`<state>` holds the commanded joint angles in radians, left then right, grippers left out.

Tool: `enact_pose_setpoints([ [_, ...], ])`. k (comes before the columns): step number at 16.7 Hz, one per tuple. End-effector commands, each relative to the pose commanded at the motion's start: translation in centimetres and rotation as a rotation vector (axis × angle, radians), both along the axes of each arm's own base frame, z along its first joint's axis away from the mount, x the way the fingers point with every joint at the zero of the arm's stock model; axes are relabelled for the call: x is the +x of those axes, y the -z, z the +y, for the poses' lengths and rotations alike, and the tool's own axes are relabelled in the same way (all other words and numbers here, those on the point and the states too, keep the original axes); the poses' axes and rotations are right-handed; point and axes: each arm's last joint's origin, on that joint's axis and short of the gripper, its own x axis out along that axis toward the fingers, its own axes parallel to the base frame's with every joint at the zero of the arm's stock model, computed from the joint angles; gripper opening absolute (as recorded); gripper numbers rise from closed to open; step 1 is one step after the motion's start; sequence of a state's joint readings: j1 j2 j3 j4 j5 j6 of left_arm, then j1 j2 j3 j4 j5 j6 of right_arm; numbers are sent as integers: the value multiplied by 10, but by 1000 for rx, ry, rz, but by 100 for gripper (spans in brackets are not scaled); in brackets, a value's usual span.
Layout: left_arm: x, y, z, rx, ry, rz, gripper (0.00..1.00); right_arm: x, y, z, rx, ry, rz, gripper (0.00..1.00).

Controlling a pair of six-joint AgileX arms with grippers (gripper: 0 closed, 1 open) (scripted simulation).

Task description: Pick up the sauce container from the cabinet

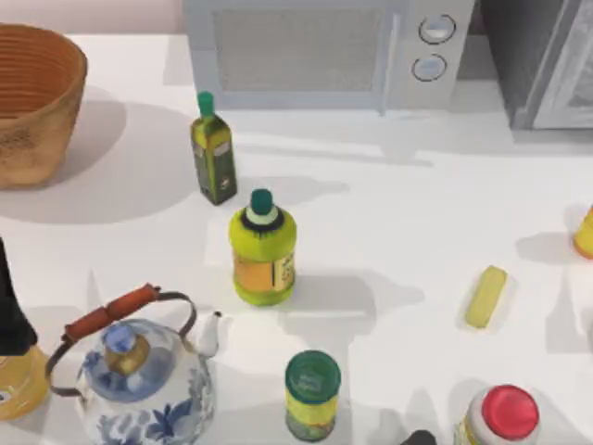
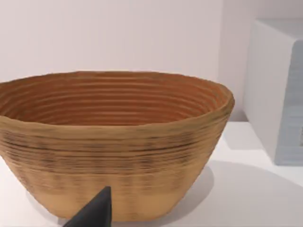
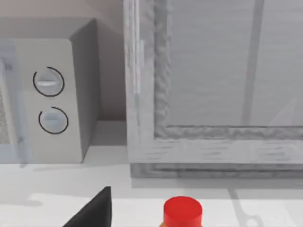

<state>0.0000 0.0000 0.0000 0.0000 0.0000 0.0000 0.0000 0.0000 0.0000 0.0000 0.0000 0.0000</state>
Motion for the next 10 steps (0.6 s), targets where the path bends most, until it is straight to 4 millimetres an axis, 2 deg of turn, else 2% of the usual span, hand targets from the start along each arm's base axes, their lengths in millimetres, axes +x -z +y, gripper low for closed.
enact_pose_setpoints([
  [3, 0, 0, 0, 0, 0, 0, 100, 0, -3, 0, 0, -1, -1, 100],
  [5, 0, 0, 0, 0, 0, 0, 100, -1, -17, 1, 0, -6, -4, 100],
  [7, 0, 0, 0, 0, 0, 0, 100, -1, -41, 2, 1, -12, -8, 100],
  [10, 0, 0, 0, 0, 0, 0, 100, 4, -93, 5, 1, -19, -8, 100],
])
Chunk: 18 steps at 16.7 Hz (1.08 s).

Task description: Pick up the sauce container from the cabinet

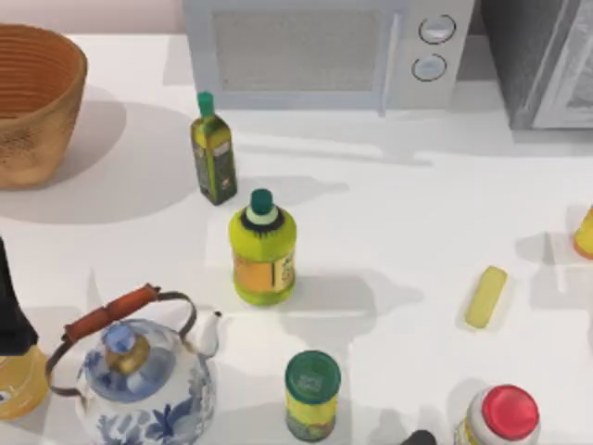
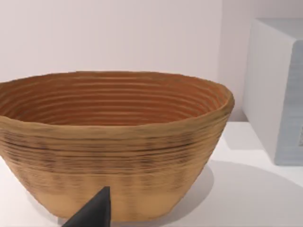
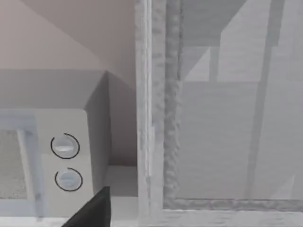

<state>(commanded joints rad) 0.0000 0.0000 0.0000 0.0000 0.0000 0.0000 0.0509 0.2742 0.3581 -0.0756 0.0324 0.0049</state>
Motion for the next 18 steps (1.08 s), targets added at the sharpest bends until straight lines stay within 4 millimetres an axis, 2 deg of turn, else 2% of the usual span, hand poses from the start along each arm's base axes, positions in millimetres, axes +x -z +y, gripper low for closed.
enact_pose_setpoints([
  [4, 0, 0, 0, 0, 0, 0, 100, 20, -81, 6, -1, -8, 8, 100],
  [7, 0, 0, 0, 0, 0, 0, 100, 47, -140, 14, -1, -11, 14, 100],
  [10, 0, 0, 0, 0, 0, 0, 100, 78, -189, 23, -2, -9, 16, 100],
  [14, 0, 0, 0, 0, 0, 0, 100, 118, -234, 35, -2, 2, 13, 100],
  [18, 0, 0, 0, 0, 0, 0, 100, 143, -255, 42, -1, 16, 8, 100],
])
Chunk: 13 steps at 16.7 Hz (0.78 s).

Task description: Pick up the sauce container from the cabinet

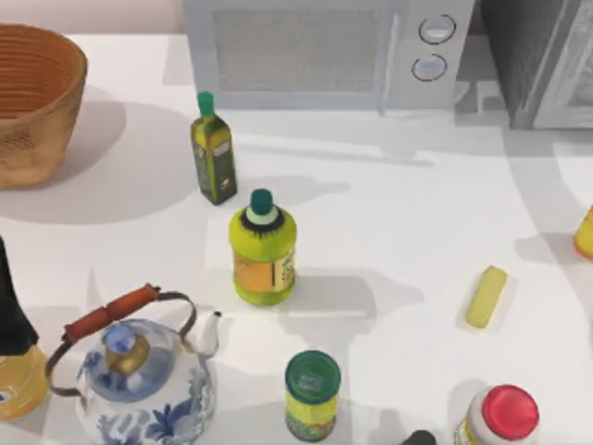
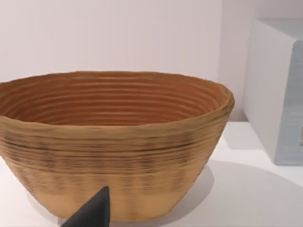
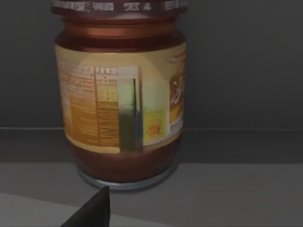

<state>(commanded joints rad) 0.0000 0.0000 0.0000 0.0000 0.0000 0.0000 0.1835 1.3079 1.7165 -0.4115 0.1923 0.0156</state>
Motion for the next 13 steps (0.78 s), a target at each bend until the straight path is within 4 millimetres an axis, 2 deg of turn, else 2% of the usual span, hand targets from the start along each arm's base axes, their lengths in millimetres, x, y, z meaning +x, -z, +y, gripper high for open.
enact_pose_setpoints([
  [8, 0, 0, 0, 0, 0, 0, 100, 7, -5, 1, 2, 13, -10, 100],
  [10, 0, 0, 0, 0, 0, 0, 100, 19, -9, 7, 4, 27, -24, 100],
  [13, 0, 0, 0, 0, 0, 0, 100, 51, -4, 24, 0, 26, -8, 100],
])
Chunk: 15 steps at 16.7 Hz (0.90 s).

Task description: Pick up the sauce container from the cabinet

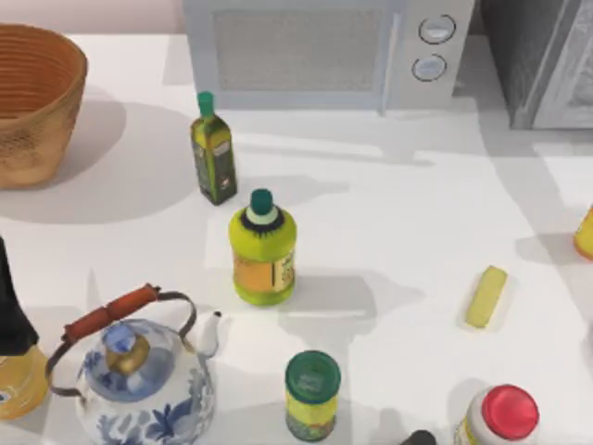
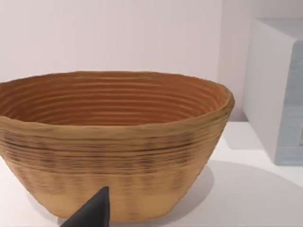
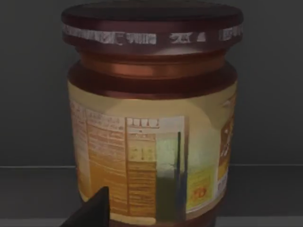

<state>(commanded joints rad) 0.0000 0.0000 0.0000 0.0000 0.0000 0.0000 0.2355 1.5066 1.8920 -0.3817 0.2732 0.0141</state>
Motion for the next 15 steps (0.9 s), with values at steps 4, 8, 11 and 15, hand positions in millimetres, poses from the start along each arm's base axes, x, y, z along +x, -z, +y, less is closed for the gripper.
enact_pose_setpoints([
  [4, 0, 0, 0, 0, 0, 0, 100, 29, 6, 24, -1, -11, 2, 100],
  [8, 0, 0, 0, 0, 0, 0, 100, 31, 6, 24, -1, -10, 3, 100],
  [11, 0, 0, 0, 0, 0, 0, 100, 38, 5, 25, 0, -12, 0, 100],
  [15, 0, 0, 0, 0, 0, 0, 100, 64, 2, 27, 0, -13, -2, 100],
])
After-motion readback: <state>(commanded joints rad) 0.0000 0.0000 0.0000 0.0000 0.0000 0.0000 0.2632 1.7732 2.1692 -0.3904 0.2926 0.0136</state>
